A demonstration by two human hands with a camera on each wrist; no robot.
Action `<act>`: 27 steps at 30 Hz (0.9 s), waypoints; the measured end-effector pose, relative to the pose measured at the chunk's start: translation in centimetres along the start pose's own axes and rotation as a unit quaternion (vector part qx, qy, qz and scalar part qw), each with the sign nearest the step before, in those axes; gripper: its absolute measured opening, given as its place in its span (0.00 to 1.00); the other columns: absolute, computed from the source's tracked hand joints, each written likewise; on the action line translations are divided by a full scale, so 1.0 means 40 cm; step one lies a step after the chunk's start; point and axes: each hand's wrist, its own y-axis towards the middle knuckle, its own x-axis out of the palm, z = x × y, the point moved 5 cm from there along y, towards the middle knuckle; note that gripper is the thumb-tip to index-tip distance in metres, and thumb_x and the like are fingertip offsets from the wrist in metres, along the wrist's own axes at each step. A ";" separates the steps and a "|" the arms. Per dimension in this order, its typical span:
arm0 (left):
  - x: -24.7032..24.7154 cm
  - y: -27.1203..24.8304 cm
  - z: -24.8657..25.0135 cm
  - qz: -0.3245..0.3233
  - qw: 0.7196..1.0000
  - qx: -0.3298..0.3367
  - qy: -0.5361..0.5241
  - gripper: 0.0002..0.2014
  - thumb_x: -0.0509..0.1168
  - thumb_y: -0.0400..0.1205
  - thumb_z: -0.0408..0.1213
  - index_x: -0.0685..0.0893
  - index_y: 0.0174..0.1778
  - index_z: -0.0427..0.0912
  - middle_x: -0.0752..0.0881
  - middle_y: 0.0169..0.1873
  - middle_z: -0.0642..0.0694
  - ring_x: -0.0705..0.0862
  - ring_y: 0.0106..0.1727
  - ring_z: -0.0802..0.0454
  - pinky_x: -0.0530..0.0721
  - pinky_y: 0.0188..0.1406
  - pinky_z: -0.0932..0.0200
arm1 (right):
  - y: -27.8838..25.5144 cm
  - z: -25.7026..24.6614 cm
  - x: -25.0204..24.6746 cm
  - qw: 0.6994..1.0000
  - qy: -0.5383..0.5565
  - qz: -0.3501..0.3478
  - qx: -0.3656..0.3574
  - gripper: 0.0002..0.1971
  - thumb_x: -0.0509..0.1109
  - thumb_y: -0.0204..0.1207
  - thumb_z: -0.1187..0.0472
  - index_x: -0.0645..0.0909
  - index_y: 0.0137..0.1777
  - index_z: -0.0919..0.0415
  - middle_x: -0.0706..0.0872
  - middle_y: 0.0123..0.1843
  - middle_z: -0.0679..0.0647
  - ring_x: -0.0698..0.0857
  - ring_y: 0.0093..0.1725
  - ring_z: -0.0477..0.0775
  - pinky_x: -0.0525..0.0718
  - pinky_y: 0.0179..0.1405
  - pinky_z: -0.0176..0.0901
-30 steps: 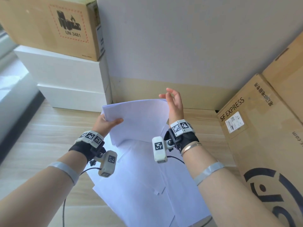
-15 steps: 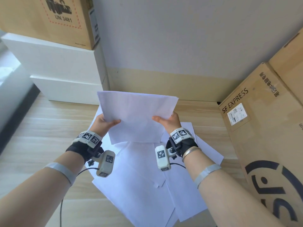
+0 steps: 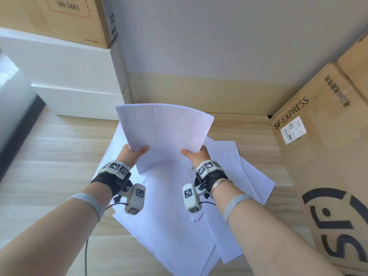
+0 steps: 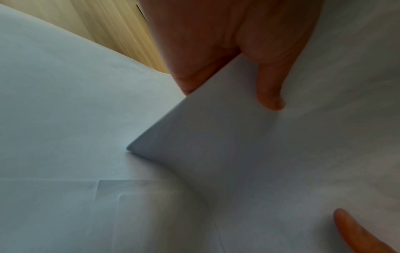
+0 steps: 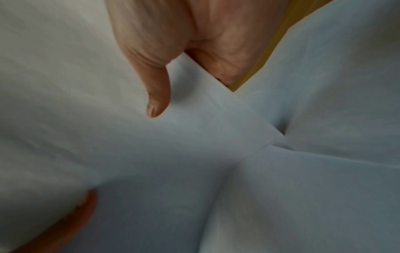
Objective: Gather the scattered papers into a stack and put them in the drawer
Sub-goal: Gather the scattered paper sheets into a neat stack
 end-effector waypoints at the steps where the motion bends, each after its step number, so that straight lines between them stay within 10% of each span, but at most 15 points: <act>1: 0.000 0.001 0.004 0.005 1.000 0.003 0.007 0.19 0.70 0.76 0.35 0.82 0.60 0.27 0.83 0.49 0.40 0.81 0.53 0.43 0.76 0.57 0.51 | -0.005 -0.005 -0.001 1.000 0.013 0.008 -0.002 0.14 0.76 0.70 0.65 0.86 0.55 0.69 0.85 0.45 0.54 0.83 0.46 0.51 0.83 0.30 0.38; 9: 0.007 -0.013 -0.021 0.004 0.999 -0.030 0.016 0.19 0.70 0.77 0.36 0.81 0.61 0.28 0.82 0.49 0.39 0.80 0.52 0.44 0.77 0.59 0.49 | -0.006 0.047 0.007 0.999 0.028 0.020 0.032 0.05 0.77 0.70 0.60 0.83 0.41 0.59 0.85 0.44 0.55 0.82 0.45 0.55 0.81 0.45 0.46; 22: 0.065 -0.042 -0.096 -0.067 0.986 -0.131 0.074 0.11 0.68 0.77 0.30 0.82 0.55 0.35 0.85 0.48 0.34 0.84 0.50 0.38 0.81 0.64 0.38 | -0.004 0.121 -0.047 0.991 -0.123 -0.043 0.007 0.16 0.70 0.76 0.59 0.82 0.60 0.66 0.88 0.57 0.58 0.86 0.57 0.58 0.80 0.60 0.43; 27: 0.066 -0.063 -0.159 -0.076 0.977 -0.174 0.098 0.01 0.66 0.77 0.31 0.82 0.41 0.40 0.84 0.44 0.34 0.84 0.47 0.36 0.81 0.61 0.37 | -0.003 0.221 -0.188 0.973 -0.220 0.045 0.051 0.06 0.65 0.76 0.65 0.83 0.50 0.59 0.88 0.52 0.58 0.87 0.45 0.56 0.81 0.44 0.37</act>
